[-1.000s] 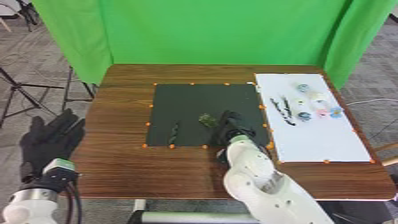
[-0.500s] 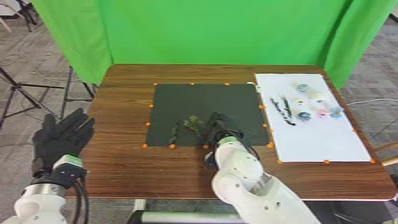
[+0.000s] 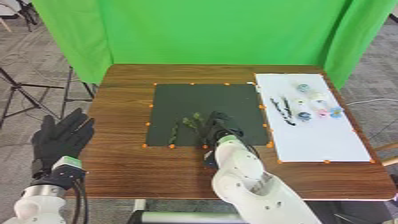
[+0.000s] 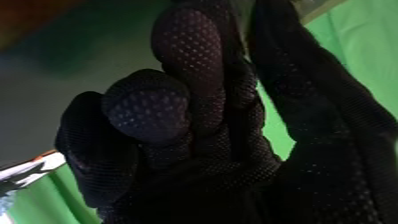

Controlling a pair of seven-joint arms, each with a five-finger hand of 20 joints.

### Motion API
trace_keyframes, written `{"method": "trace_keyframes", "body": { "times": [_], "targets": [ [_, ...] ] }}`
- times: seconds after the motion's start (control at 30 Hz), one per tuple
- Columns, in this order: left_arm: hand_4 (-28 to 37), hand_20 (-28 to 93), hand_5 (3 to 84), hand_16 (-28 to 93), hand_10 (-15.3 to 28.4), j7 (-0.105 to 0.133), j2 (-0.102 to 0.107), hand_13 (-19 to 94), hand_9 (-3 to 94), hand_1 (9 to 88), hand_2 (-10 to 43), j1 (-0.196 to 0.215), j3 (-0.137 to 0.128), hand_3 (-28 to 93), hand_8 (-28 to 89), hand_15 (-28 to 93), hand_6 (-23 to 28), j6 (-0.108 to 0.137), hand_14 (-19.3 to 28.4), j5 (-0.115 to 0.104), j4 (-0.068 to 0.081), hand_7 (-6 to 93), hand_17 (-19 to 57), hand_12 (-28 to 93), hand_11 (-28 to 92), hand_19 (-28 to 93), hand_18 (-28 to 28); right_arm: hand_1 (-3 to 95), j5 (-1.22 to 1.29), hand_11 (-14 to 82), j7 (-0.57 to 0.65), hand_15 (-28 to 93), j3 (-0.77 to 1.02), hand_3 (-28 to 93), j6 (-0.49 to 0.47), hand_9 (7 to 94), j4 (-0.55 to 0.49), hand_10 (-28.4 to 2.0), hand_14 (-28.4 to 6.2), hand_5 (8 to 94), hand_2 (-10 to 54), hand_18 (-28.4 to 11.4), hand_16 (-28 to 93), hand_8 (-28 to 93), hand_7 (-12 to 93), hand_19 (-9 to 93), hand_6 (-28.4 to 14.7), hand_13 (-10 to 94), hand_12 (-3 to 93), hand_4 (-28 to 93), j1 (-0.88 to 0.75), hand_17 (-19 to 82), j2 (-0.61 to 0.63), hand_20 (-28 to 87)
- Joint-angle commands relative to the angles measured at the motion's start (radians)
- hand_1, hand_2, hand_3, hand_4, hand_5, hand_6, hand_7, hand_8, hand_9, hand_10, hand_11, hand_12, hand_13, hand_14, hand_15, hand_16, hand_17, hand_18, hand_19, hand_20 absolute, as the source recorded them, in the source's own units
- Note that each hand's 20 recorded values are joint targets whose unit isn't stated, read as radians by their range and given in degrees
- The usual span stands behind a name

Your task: Arrange flowers

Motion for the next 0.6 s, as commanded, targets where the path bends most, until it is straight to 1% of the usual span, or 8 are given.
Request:
{"method": "trace_keyframes", "body": {
  "times": [0.03, 0.13, 0.17, 0.2, 0.23, 0.3, 0.37, 0.6],
  "targets": [
    [-28.3, 5, 39.3, -11, 15.3, 0.018, -0.010, 21, 31.3, 25.5, 12.7, 0.027, -0.008, 68, -11, 37, 8.3, -0.015, 14.7, -0.010, -0.002, 17.4, -5.4, 9, 23, 29, 10.4, 39.7, 0.012, 42.0, 0.005, 62, 0.013, 69, -0.044, 85.7, -0.031, -13.0, -7.6, 75.3, -9.5, -15.1, 38, 1, 27, 93, -4.7, 85, 33.0, -21, -0.004, 66, 0.029, 48],
    [-28.3, 5, 39.3, -11, 15.3, 0.024, -0.010, 21, 31.3, 25.4, 12.4, 0.032, -0.010, 68, -11, 37, 8.3, -0.013, 14.7, -0.009, -0.004, 17.3, -5.3, 9, 23, 29, 10.4, 39.2, 0.026, 41.7, 0.010, 62, 0.018, 69, -0.062, 85.7, -0.046, -13.1, -7.6, 75.2, -9.5, -14.9, 38, -2, 27, 93, -4.7, 85, 33.0, -21, -0.001, 66, 0.035, 48],
    [-28.3, 5, 39.4, -11, 15.3, 0.018, -0.011, 21, 31.3, 25.4, 12.3, 0.030, -0.012, 68, -11, 37, 8.3, -0.017, 14.7, -0.007, -0.002, 17.2, -5.3, 9, 23, 29, 10.4, 39.1, 0.031, 41.7, 0.011, 62, 0.022, 69, -0.070, 85.7, -0.052, -13.2, -7.6, 75.2, -9.5, -15.0, 39, -2, 27, 93, -4.6, 85, 32.9, -21, -0.003, 66, 0.036, 48],
    [-28.3, 5, 39.4, -11, 15.3, 0.027, -0.009, 21, 31.3, 25.3, 12.3, 0.034, -0.011, 68, -11, 37, 8.3, -0.013, 14.8, -0.011, -0.005, 17.2, -5.3, 9, 23, 29, 10.4, 39.1, 0.038, 41.6, 0.010, 62, 0.023, 69, -0.076, 85.8, -0.057, -13.3, -7.7, 75.3, -9.5, -15.0, 39, -2, 27, 93, -4.7, 85, 32.9, -21, -0.001, 66, 0.037, 47],
    [-28.3, 5, 39.4, -11, 15.3, 0.019, -0.012, 21, 31.3, 25.4, 12.3, 0.031, -0.011, 68, -11, 37, 8.4, -0.015, 14.7, -0.007, -0.004, 17.2, -5.3, 9, 23, 28, 10.4, 39.0, 0.043, 41.5, 0.013, 63, 0.027, 69, -0.086, 85.9, -0.065, -13.3, -7.7, 75.8, -9.5, -15.0, 39, -3, 27, 93, -4.8, 85, 32.8, -21, -0.006, 66, 0.038, 47],
    [-28.3, 5, 39.4, -11, 15.3, 0.021, -0.008, 21, 31.3, 25.4, 12.2, 0.030, -0.009, 68, -11, 37, 8.4, -0.018, 14.7, -0.010, -0.002, 17.1, -5.3, 9, 23, 28, 10.4, 38.6, 0.051, 41.0, 0.011, 63, 0.032, 69, -0.092, 86.1, -0.079, -13.5, -7.8, 76.5, -9.5, -15.1, 38, -8, 27, 93, -4.7, 85, 32.8, -20, -0.010, 66, 0.043, 48],
    [-28.3, 6, 39.4, -11, 15.3, 0.022, -0.009, 21, 31.3, 25.5, 12.2, 0.029, -0.009, 68, -10, 37, 8.4, -0.019, 14.7, -0.010, -0.001, 17.1, -5.3, 9, 23, 28, 10.4, 38.3, 0.060, 40.6, 0.010, 63, 0.038, 69, -0.093, 86.4, -0.088, -13.8, -8.1, 77.1, -9.5, -15.2, 38, -9, 27, 93, -4.8, 85, 32.6, -20, -0.013, 66, 0.044, 48],
    [-28.3, 6, 39.3, -11, 15.4, 0.007, -0.013, 21, 31.3, 25.7, 12.5, 0.034, -0.015, 68, -10, 37, 8.6, -0.013, 14.8, -0.009, -0.005, 17.0, -5.4, 9, 23, 28, 10.5, 36.7, 0.080, 38.5, 0.000, 62, 0.048, 69, -0.085, 87.9, -0.105, -14.1, -8.3, 80.3, -9.5, -16.0, 38, -11, 21, 93, -4.9, 85, 31.6, -19, -0.032, 66, 0.047, 47]
  ]
}}
